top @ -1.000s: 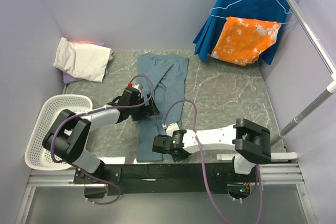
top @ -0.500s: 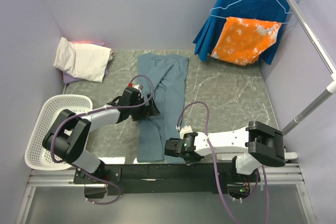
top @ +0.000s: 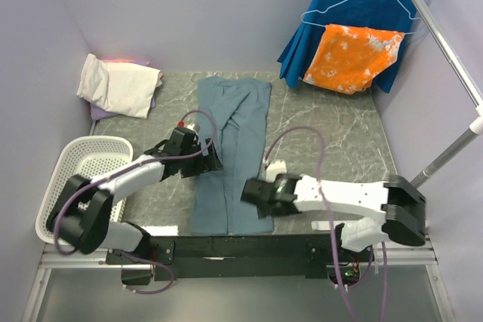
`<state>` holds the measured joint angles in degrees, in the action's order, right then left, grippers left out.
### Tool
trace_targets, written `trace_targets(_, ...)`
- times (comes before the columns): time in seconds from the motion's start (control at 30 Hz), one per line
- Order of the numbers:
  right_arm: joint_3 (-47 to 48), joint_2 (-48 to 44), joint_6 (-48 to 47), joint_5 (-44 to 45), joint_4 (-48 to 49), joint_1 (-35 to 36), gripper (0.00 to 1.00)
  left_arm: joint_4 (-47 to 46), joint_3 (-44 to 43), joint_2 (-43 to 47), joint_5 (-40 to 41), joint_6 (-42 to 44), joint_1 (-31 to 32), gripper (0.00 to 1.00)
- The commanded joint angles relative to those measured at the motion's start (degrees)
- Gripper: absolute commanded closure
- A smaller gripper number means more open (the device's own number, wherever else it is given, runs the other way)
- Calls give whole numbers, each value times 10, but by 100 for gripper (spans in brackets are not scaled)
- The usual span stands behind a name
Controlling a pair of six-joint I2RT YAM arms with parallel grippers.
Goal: Fold and stack the t-shirts
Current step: Rotate the tshirt 90 degrees
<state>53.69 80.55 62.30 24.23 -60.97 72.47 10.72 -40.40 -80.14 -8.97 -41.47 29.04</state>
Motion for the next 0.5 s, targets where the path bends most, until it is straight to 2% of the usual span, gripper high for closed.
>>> trace_targets(0.0, 5, -39, -109, 53, 139, -139, 17, 83, -10, 90, 41, 16, 2, 1)
trace_targets(0.07, 15, -21, -179, 45, 192, -210, 19, 96, -21, 114, 52, 16, 3, 1)
trace_targets(0.2, 62, 45, -252, 3, 254, -264, 21, 88, -40, 107, 48, 15, 2, 1)
trace_targets(0.47, 55, 102, -262, -103, 313, -270, 23, 18, -42, 39, 7, 1, 3, 1)
